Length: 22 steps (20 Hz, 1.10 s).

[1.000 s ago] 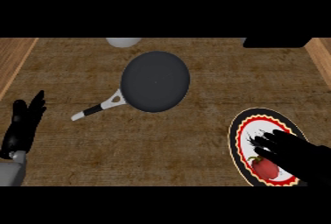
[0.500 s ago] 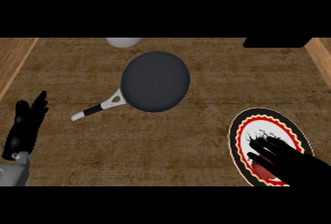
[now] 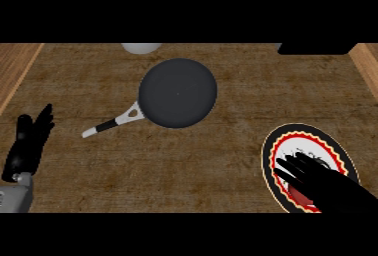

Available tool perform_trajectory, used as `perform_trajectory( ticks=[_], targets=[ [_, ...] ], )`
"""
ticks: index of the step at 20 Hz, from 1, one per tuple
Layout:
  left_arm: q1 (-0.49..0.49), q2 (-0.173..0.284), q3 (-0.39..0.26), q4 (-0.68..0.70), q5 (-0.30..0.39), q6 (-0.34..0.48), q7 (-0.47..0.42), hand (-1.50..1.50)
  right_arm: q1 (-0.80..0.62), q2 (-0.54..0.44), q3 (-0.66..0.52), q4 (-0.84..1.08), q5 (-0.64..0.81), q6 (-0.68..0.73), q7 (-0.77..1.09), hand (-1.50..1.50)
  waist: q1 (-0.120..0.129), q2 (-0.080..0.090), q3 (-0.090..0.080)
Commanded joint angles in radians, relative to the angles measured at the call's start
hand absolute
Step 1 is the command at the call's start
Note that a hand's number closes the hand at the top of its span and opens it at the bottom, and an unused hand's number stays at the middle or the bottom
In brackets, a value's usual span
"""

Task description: Pick the bell pepper from the plate and place it in the pan

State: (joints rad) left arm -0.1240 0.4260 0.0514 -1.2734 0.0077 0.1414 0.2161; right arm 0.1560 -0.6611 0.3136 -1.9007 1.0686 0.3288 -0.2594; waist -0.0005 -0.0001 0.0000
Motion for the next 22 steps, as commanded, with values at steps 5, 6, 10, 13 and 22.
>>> perform_trajectory(
  ticks=[5,6,10,13,22],
  targets=[
    [0.037,0.006,0.047,-0.077,-0.029,-0.051,0.035,0.00,0.056,0.048,-0.032,0.001,0.068,-0.010,-0.065,-1.50,-0.001,-0.001,0.000],
    [0.021,-0.024,0.048,-0.050,-0.032,-0.047,0.018,0.00,-0.013,0.106,-0.001,0.021,0.100,0.030,-0.027,-1.50,0.000,-0.001,0.000],
    [0.004,-0.054,0.030,-0.093,-0.084,-0.016,0.094,0.00,-0.014,0.121,-0.007,0.061,0.136,0.031,-0.058,-1.50,0.000,-0.001,0.000],
    [0.062,-0.049,0.067,-0.071,-0.071,-0.057,0.010,0.00,0.013,0.115,-0.052,0.044,0.139,0.035,-0.072,-1.50,-0.001,-0.001,0.000],
    [0.027,-0.041,0.110,-0.075,-0.072,-0.104,0.034,0.00,-0.064,0.166,-0.084,0.266,0.230,-0.065,-0.125,-1.50,0.002,0.000,0.000]
  ],
)
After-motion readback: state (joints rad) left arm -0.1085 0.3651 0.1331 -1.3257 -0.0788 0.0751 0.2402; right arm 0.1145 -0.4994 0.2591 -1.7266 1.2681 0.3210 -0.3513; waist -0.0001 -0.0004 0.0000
